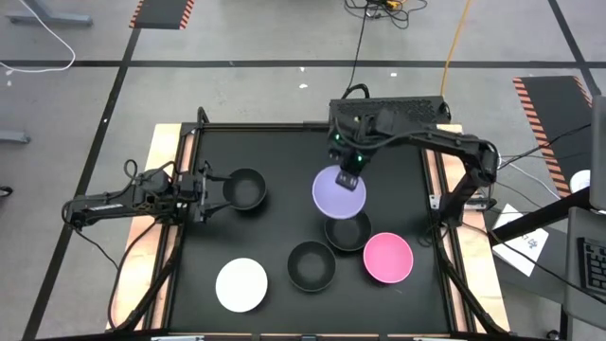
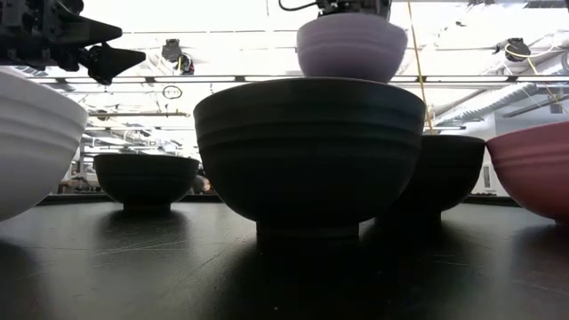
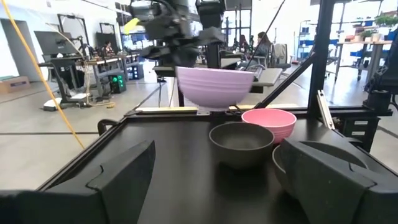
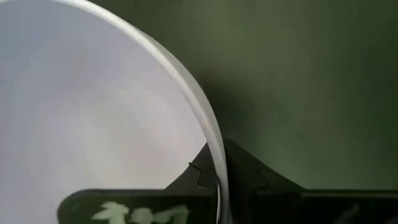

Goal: Nest bowls inside each other
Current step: Stack the purple bowl on top of the right black bowl

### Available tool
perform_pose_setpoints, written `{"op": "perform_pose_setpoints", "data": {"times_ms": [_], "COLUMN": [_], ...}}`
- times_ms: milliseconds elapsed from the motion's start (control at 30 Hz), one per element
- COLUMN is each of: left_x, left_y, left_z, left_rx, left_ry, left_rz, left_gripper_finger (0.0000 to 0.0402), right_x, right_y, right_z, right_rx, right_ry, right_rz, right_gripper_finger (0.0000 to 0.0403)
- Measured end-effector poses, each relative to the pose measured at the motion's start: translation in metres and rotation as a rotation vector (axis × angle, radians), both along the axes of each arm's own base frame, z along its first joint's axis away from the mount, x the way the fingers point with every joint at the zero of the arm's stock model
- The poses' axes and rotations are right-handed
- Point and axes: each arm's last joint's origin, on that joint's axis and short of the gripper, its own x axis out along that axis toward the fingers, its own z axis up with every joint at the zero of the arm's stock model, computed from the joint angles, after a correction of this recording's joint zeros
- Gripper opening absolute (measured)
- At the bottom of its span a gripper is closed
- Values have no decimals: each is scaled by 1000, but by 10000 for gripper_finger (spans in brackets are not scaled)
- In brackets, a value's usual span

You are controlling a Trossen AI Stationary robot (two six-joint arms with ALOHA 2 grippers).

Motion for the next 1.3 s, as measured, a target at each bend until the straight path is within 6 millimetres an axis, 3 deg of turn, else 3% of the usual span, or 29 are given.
{"op": "perform_pose_setpoints", "data": {"times_ms": [200, 400, 967, 1300], "left_x": [0, 0, 0, 0], "left_y": [0, 0, 0, 0], "left_z": [0, 0, 0, 0], "left_rx": [-8, -12, -34, -48], "left_ry": [0, 0, -1, -2], "left_rz": [0, 0, -1, -2], "left_gripper_finger": [349, 349, 349, 349], "right_x": [4, 3, -6, -3], "right_y": [33, 53, 64, 57], "right_z": [-12, -41, -83, -111], "right_rx": [-19, -32, -15, -10], "right_ry": [76, 171, 280, 204], "right_rz": [17, 10, -45, -45], "right_gripper_finger": [0, 0, 0, 1]}}
